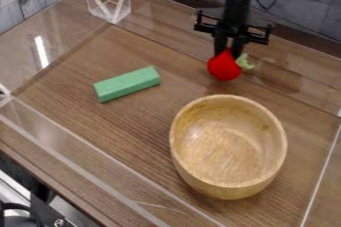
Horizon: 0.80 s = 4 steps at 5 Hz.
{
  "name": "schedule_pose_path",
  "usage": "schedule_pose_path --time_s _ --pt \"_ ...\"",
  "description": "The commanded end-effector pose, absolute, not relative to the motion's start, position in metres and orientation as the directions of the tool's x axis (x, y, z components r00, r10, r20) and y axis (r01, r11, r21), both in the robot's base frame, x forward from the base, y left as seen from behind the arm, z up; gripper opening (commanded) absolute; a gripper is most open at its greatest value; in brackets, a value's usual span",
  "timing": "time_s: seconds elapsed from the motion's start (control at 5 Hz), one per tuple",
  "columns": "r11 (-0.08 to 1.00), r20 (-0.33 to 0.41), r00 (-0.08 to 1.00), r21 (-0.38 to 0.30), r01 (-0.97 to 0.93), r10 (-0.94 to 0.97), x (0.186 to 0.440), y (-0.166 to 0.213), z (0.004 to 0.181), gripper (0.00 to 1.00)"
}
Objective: Move the red fruit to the right
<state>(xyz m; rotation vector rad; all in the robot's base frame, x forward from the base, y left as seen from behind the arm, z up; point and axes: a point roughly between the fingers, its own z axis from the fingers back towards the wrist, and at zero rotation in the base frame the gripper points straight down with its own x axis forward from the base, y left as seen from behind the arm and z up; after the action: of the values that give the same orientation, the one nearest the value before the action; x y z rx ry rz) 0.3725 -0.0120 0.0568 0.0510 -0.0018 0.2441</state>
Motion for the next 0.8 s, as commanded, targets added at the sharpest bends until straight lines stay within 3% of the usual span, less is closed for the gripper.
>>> schedule_pose_path --time_s 0.0,0.2,0.6 --pt "0.98 0.045 0.98 0.041 -0.197 0.195 0.376 -0.017 0.06 0.0" --pt "0.989 0.035 0.989 0.041 -0.143 0.142 0.37 -0.017 0.051 1.0" --pt "0.998 0.009 0.998 0.014 -0.066 0.065 0.354 -0.021 0.04 1.0"
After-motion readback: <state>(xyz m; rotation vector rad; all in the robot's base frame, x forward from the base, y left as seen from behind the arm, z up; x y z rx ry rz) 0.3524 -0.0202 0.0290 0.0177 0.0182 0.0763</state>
